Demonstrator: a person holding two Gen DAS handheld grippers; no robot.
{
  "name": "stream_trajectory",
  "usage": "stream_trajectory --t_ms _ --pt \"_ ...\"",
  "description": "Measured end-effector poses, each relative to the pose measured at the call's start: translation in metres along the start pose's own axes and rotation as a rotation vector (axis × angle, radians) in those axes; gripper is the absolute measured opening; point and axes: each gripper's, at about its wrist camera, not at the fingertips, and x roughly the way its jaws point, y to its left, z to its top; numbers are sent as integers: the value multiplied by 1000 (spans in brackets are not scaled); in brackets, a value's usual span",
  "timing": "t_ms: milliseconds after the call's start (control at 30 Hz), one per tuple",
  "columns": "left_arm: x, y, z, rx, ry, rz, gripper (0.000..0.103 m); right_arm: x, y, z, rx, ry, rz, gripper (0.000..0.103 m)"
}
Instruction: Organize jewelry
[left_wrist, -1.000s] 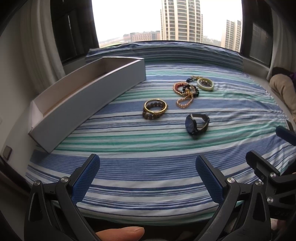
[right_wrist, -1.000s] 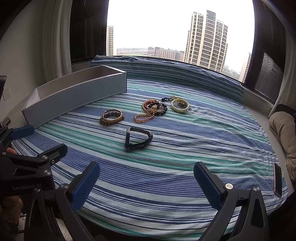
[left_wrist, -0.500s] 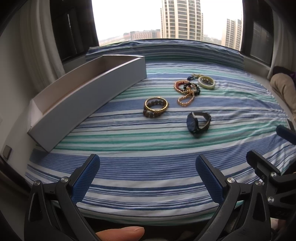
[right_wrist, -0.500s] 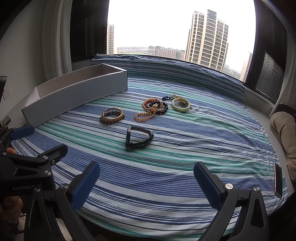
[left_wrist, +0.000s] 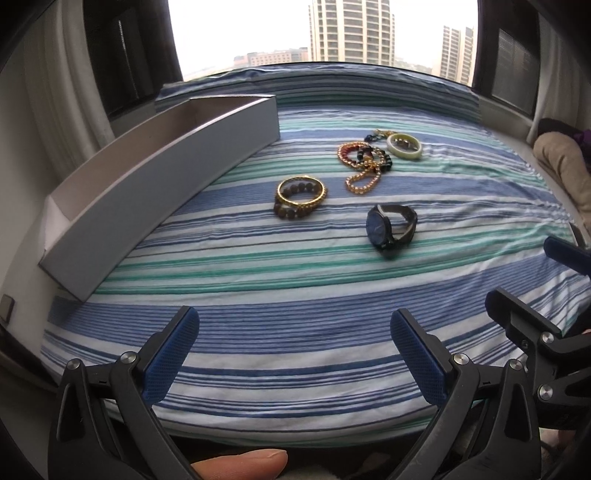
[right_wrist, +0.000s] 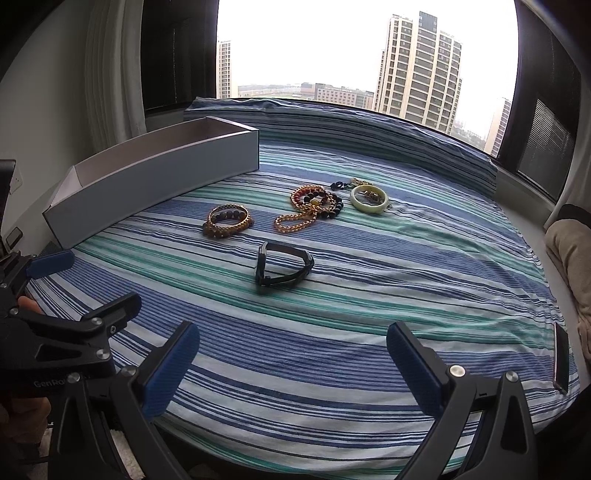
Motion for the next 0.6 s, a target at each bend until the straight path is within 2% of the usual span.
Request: stream_trajectory --t_ms 200,367,600 --pt "11 0 0 -6 42 -34 103 9 -4 0 13 28 17 103" --pt "25 -1 1 26 95 -26 103 19 -9 0 35 54 32 103" --pt "47 15 7 12 176 -21 103 37 -20 3 69 103 53 103"
